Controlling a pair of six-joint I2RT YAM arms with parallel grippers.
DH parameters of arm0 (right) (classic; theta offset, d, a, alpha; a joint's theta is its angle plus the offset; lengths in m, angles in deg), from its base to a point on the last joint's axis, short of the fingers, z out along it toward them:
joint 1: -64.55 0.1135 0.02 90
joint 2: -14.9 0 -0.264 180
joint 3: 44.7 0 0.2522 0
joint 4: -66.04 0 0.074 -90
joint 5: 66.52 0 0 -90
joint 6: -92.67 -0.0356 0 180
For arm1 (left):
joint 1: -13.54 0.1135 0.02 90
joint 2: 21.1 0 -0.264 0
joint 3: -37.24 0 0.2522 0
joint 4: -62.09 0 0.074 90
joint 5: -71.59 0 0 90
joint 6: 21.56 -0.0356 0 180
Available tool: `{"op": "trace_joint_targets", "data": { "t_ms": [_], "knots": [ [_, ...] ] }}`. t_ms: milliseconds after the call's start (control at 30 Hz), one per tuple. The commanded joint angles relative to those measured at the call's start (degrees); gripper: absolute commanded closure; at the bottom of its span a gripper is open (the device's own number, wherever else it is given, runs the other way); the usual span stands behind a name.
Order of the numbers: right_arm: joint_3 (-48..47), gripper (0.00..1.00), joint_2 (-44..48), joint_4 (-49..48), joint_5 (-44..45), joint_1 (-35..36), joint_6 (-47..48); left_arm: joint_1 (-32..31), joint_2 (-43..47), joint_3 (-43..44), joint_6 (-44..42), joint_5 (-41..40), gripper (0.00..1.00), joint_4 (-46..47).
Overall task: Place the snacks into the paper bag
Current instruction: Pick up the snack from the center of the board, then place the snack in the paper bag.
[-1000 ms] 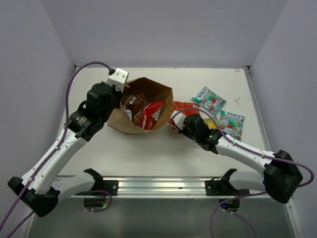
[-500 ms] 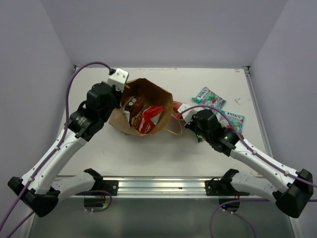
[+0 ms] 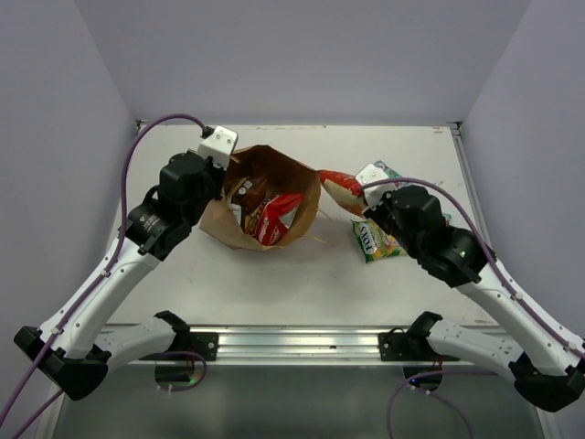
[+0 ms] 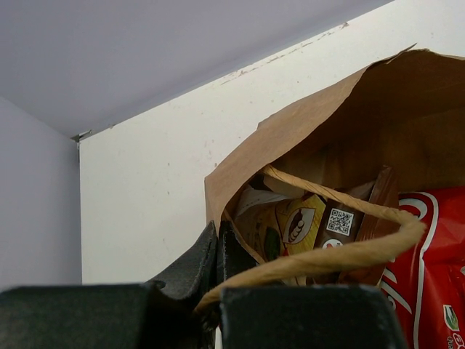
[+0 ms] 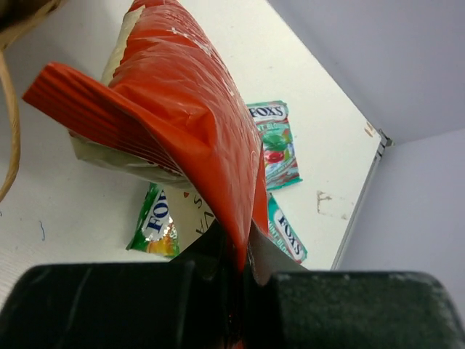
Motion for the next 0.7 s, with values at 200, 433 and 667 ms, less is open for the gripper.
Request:
{"op": "trace_joint_targets", "data": {
  "t_ms": [200, 433, 667],
  "knots": [
    [-23.55, 1.0, -3.29, 6.51, 4.06, -0.22, -8.15, 0.45, 0.7, 2.62, -1.7, 0.02, 1.0, 1.97],
    [-33.05, 1.0, -4.62, 6.87, -5.17, -0.22, -8.95, 0.54, 0.7, 2.62, -1.52, -0.07, 1.0, 1.97],
    [-35.6, 1.0, -4.7, 1.69, -19.14, -0.13, -10.0, 0.45, 0.7, 2.8, -1.26, -0.24, 1.0, 1.88]
  ]
}}
